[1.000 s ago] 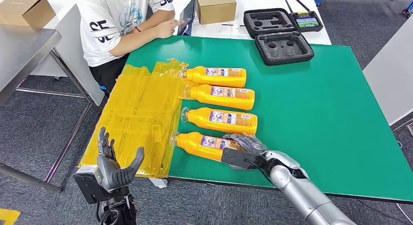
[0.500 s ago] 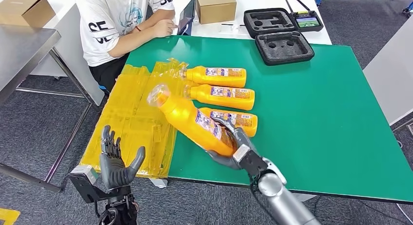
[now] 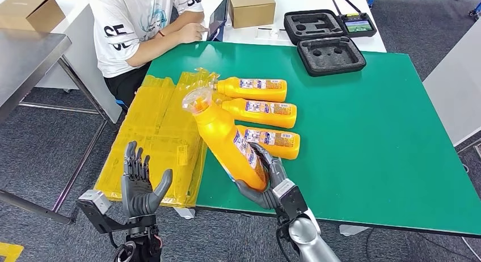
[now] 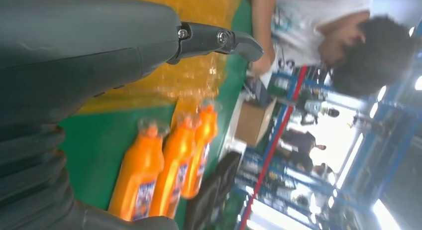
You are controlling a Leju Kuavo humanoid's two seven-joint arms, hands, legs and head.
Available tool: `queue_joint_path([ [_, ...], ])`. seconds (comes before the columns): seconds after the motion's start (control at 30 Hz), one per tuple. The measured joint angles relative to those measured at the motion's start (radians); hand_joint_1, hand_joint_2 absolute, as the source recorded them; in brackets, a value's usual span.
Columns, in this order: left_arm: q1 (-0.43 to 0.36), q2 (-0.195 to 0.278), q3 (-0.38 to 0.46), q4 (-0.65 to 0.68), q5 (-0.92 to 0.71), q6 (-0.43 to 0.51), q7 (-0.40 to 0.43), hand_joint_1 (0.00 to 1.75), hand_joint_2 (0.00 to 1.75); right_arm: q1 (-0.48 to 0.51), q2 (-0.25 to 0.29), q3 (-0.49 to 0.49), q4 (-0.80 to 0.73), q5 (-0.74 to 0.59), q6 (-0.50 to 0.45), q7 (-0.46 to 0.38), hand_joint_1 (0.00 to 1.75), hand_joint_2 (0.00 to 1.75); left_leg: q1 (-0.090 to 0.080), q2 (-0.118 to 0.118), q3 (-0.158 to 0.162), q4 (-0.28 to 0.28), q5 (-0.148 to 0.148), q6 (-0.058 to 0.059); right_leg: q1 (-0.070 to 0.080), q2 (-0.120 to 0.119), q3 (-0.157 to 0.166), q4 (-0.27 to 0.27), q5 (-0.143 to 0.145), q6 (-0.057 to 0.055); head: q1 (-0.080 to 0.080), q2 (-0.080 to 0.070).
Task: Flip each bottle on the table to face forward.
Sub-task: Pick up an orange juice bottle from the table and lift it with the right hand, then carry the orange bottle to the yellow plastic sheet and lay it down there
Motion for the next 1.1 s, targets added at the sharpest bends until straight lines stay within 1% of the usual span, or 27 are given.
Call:
queue_joint_path([
  [0.2, -0.014, 0.010, -0.038, 0.000, 0.032, -0.125, 0.050, 0.00, 1.75, -0.021, 0.031, -0.019, 0.074, 0.007, 0.046, -0.015, 1.75, 1.75, 0.000, 0.000, 0.000, 0.000, 0.000, 0.000, 0.000, 0.000, 0.000, 0.000, 0.000, 0.000, 0.000, 0.000],
  [0.37, -0.069, 0.023, -0.089, 0.064, 0.095, -0.263, 0.091, 0.00, 1.75, -0.034, 0.059, -0.016, 0.117, 0.039, 0.080, -0.017, 1.75, 1.75, 0.000, 0.000, 0.000, 0.000, 0.000, 0.000, 0.000, 0.000, 0.000, 0.000, 0.000, 0.000, 0.000, 0.000],
  [0.43, -0.088, 0.027, -0.110, 0.094, 0.109, -0.292, 0.098, 0.00, 1.75, -0.035, 0.071, -0.011, 0.128, 0.047, 0.087, -0.017, 1.75, 1.75, 0.000, 0.000, 0.000, 0.000, 0.000, 0.000, 0.000, 0.000, 0.000, 0.000, 0.000, 0.000, 0.000, 0.000],
  [0.67, -0.114, 0.036, -0.142, 0.148, 0.121, -0.312, 0.101, 0.00, 1.75, -0.039, 0.089, -0.005, 0.152, 0.053, 0.096, -0.017, 1.75, 1.75, 0.000, 0.000, 0.000, 0.000, 0.000, 0.000, 0.000, 0.000, 0.000, 0.000, 0.000, 0.000, 0.000, 0.000],
  [0.83, -0.135, 0.039, -0.156, 0.187, 0.127, -0.339, 0.118, 0.00, 1.75, -0.045, 0.102, 0.001, 0.171, 0.077, 0.109, -0.017, 1.75, 1.75, 0.000, 0.000, 0.000, 0.000, 0.000, 0.000, 0.000, 0.000, 0.000, 0.000, 0.000, 0.000, 0.000, 0.000],
  [1.1, -0.151, 0.039, -0.164, 0.233, 0.127, -0.342, 0.120, 0.00, 1.75, -0.054, 0.116, 0.010, 0.195, 0.083, 0.126, -0.017, 1.75, 1.75, 0.000, 0.000, 0.000, 0.000, 0.000, 0.000, 0.000, 0.000, 0.000, 0.000, 0.000, 0.000, 0.000, 0.000],
])
